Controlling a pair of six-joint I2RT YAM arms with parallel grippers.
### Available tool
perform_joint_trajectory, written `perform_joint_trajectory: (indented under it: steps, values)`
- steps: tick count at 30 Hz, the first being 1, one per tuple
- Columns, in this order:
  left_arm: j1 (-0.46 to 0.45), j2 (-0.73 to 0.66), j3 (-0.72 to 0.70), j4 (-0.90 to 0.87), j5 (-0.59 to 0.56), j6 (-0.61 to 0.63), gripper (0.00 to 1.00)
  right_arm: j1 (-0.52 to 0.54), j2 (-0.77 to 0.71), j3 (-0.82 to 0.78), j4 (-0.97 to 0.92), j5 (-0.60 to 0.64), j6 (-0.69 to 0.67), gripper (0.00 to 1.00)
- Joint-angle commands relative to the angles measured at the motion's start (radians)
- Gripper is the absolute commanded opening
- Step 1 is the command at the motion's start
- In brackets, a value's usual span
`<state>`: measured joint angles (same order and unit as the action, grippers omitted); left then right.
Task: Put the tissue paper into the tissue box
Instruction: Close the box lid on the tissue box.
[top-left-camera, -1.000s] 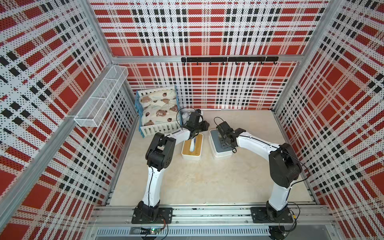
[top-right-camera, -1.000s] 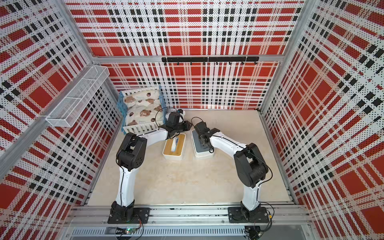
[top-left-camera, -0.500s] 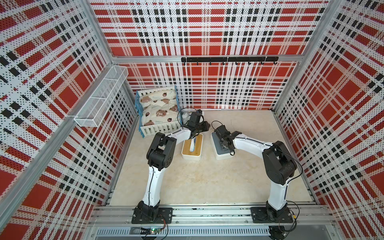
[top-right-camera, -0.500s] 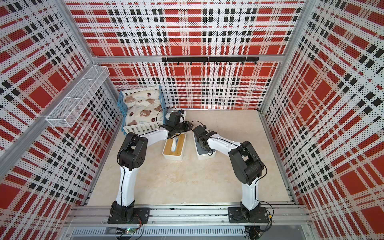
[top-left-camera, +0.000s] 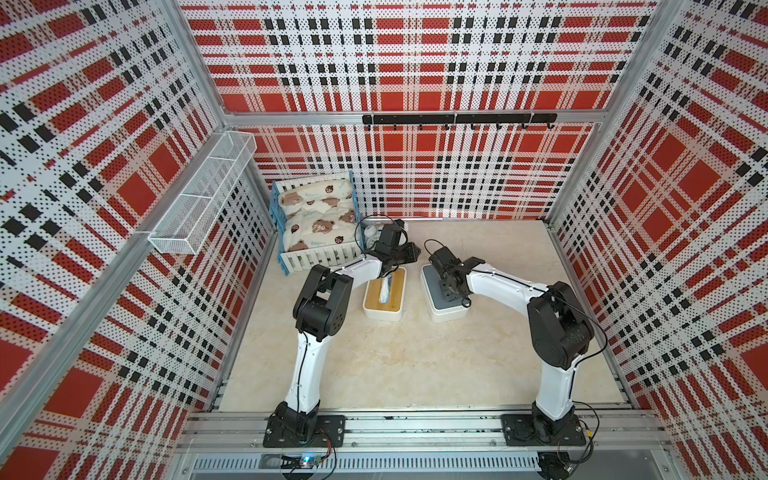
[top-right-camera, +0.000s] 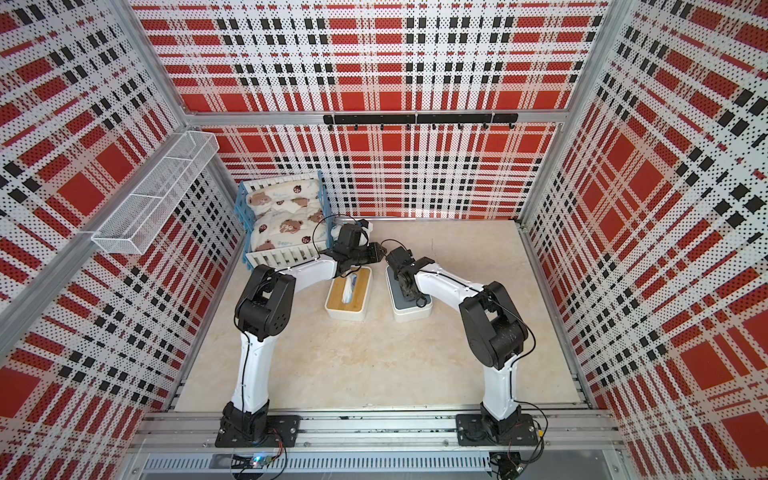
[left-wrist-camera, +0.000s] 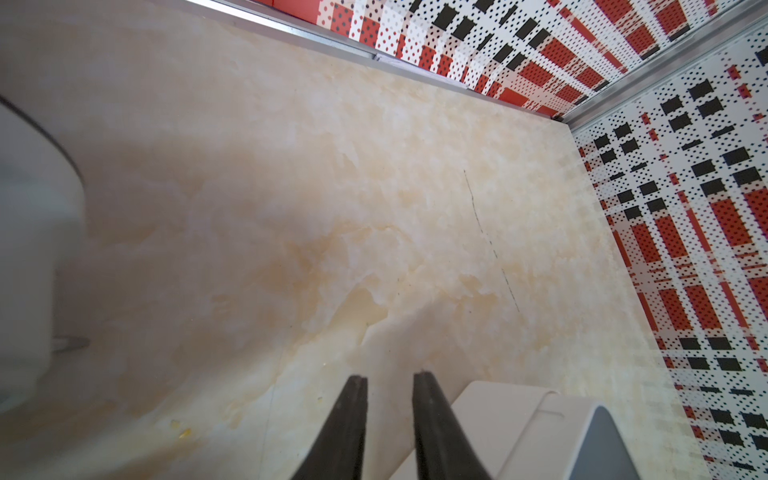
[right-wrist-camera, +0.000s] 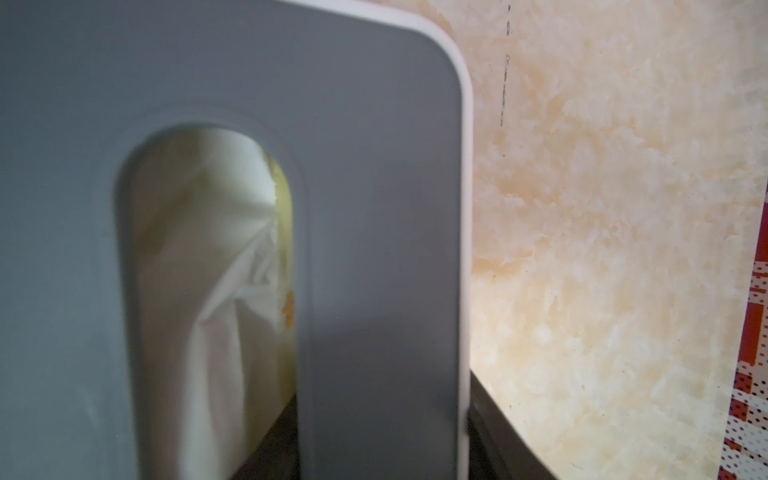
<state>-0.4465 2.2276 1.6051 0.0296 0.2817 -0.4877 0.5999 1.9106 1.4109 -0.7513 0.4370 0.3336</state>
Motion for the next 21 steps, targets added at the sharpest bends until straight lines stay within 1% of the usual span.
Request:
perform_joint_trajectory:
  steps: [1,8,11,16,21]
  values:
    - [-0.004,-0.020,-0.015,0.021,-0.006,0.020,0.26,0.000,-0.045,0.044,-0.062,-0.026,0.012,0.43]
    - [-0.006,-0.025,-0.017,0.024,-0.009,0.020,0.26,0.000,-0.074,0.073,-0.087,-0.037,0.013,0.55]
    - [-0.006,-0.028,-0.018,0.024,-0.009,0.021,0.26,0.000,-0.085,0.083,-0.092,-0.030,0.012,0.58]
    - [-0.004,-0.029,-0.022,0.024,-0.009,0.021,0.26,-0.002,-0.076,0.094,-0.109,-0.022,0.010,0.61]
    - [-0.003,-0.039,-0.030,0.027,-0.009,0.023,0.26,-0.005,-0.123,0.076,-0.103,-0.031,0.014,0.60]
